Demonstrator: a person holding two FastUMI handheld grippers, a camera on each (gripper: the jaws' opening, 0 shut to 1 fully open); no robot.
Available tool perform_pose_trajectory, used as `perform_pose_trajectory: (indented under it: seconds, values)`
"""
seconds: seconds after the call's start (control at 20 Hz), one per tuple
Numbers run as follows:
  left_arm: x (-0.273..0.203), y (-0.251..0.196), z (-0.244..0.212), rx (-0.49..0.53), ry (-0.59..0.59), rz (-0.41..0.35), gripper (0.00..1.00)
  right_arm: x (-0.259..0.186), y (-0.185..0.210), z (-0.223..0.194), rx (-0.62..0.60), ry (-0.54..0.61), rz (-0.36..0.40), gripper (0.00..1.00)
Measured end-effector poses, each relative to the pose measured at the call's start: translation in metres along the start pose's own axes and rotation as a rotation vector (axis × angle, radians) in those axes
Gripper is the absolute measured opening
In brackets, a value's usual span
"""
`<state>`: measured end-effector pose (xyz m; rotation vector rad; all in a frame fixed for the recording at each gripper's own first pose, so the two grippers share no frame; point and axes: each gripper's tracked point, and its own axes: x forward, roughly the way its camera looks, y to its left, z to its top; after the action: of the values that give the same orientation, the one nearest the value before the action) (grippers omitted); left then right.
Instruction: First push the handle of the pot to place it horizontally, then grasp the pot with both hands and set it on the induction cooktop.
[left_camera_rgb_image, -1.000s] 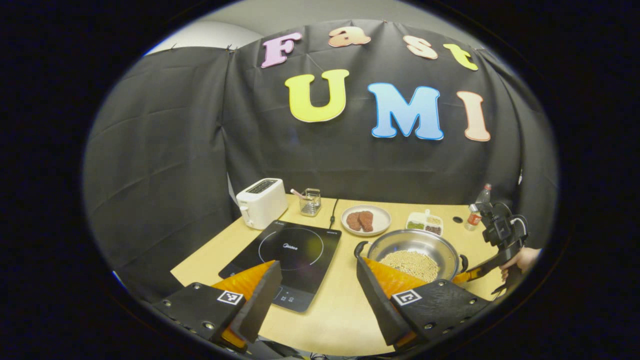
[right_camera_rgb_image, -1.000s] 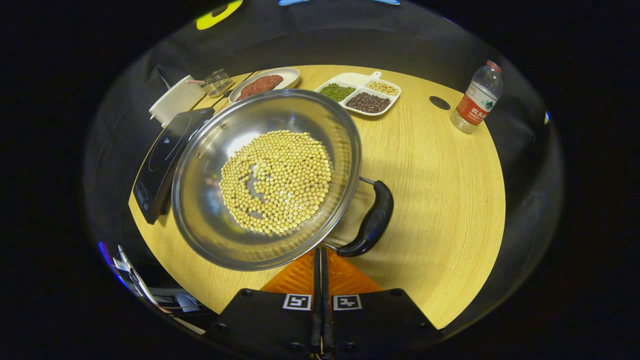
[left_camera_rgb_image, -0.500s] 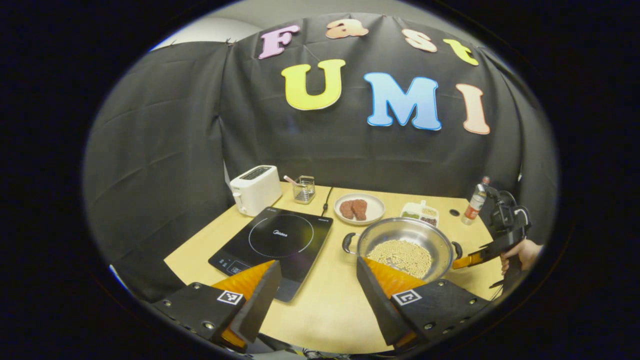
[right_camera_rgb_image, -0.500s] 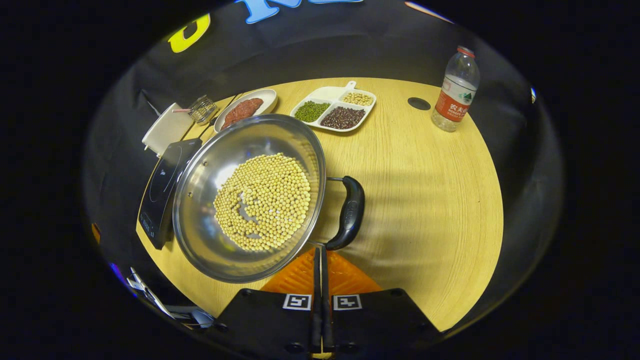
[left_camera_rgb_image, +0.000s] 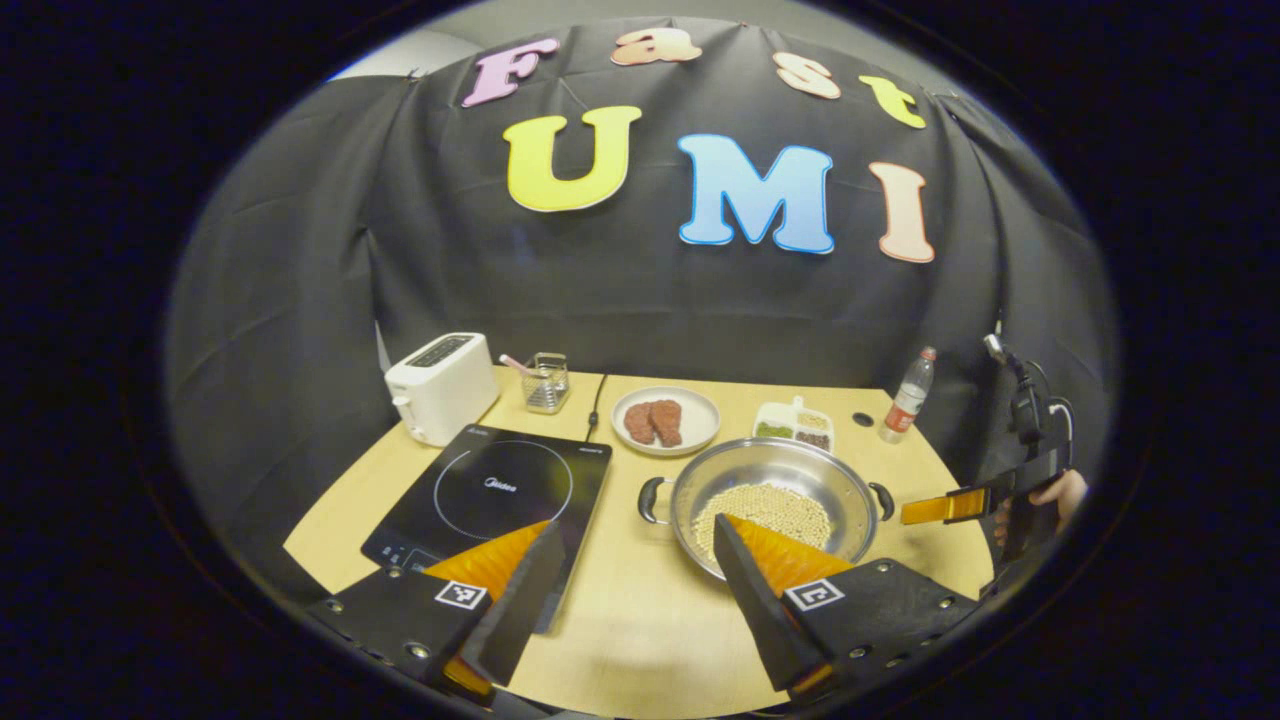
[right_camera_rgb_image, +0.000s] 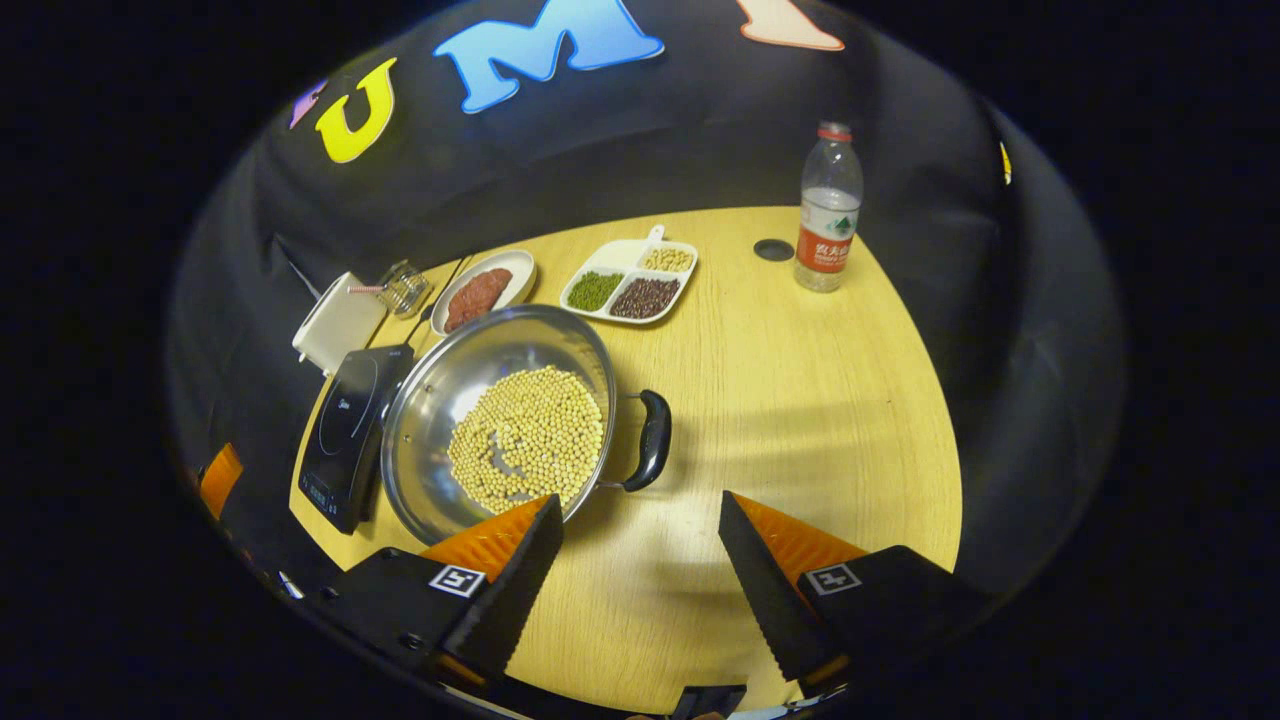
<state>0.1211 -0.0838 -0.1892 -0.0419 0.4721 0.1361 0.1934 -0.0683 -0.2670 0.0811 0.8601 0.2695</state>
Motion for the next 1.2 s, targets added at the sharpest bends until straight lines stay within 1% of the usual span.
perform_pose_trajectory:
  seconds: [0.05, 0.15, 0.2, 0.25, 0.3, 0.35, 0.4, 0.45, 0.5, 0.55, 0.6, 0.7, 0.75, 0.8, 0.95, 1.05, 1.15, 1.2]
  values:
    - [0.010, 0.001, 0.002, -0.001, 0.007, -0.039, 0.92, -0.005, 0.001, 0.005, 0.013, -0.029, -0.015, 0.98]
    - [0.036, 0.003, 0.004, 0.003, 0.024, -0.110, 0.92, -0.007, 0.005, 0.012, 0.038, -0.065, -0.037, 0.98]
    - [0.049, 0.004, 0.002, 0.009, 0.042, -0.145, 0.90, -0.006, 0.007, 0.013, 0.049, -0.068, -0.047, 0.98]
    - [0.064, 0.005, -0.001, 0.017, 0.057, -0.178, 0.92, -0.002, 0.010, 0.014, 0.061, -0.071, -0.054, 0.98]
    - [0.078, 0.005, -0.005, 0.023, 0.075, -0.209, 0.90, 0.002, 0.011, 0.019, 0.072, -0.083, -0.069, 0.98]
    - [0.093, 0.007, -0.010, 0.022, 0.095, -0.236, 0.90, 0.007, 0.009, 0.023, 0.081, -0.095, -0.090, 0.98]
    - [0.108, 0.007, -0.015, 0.016, 0.114, -0.265, 0.92, 0.012, 0.009, 0.029, 0.084, -0.115, -0.104, 0.98]
    - [0.123, 0.008, -0.021, 0.010, 0.130, -0.292, 0.89, 0.020, 0.008, 0.033, 0.090, -0.128, -0.122, 0.98]
    - [0.138, 0.007, -0.025, 0.007, 0.145, -0.320, 0.92, 0.026, 0.007, 0.034, 0.099, -0.130, -0.132, 0.98]
    - [0.151, 0.006, -0.030, 0.007, 0.157, -0.341, 0.89, 0.031, 0.006, 0.035, 0.106, -0.137, -0.147, 0.98]
    - [0.166, 0.004, -0.035, 0.010, 0.175, -0.361, 0.92, 0.037, 0.004, 0.036, 0.109, -0.140, -0.154, 0.98]
    - [0.189, -0.004, -0.048, 0.017, 0.209, -0.400, 0.93, 0.051, 0.008, 0.036, 0.108, -0.139, -0.143, 0.98]
    - [0.197, -0.009, -0.055, 0.029, 0.224, -0.421, 0.89, 0.058, 0.008, 0.035, 0.104, -0.135, -0.136, 0.98]
    - [0.206, -0.011, -0.060, 0.049, 0.229, -0.420, 0.92, 0.066, 0.008, 0.032, 0.104, -0.124, -0.136, 0.98]
    - [0.229, -0.014, -0.078, 0.082, 0.250, -0.413, 0.92, 0.091, 0.009, 0.023, 0.121, -0.094, -0.119, 0.98]
    - [0.242, -0.015, -0.091, 0.046, 0.280, -0.399, 0.92, 0.104, 0.010, 0.016, 0.131, -0.082, -0.111, 0.98]
    - [0.249, -0.019, -0.099, 0.006, 0.303, -0.407, 0.89, 0.116, 0.009, 0.012, 0.147, -0.070, -0.099, 0.99]
    - [0.250, -0.022, -0.102, -0.003, 0.310, -0.418, 0.92, 0.121, 0.008, 0.009, 0.156, -0.060, -0.089, 0.98]
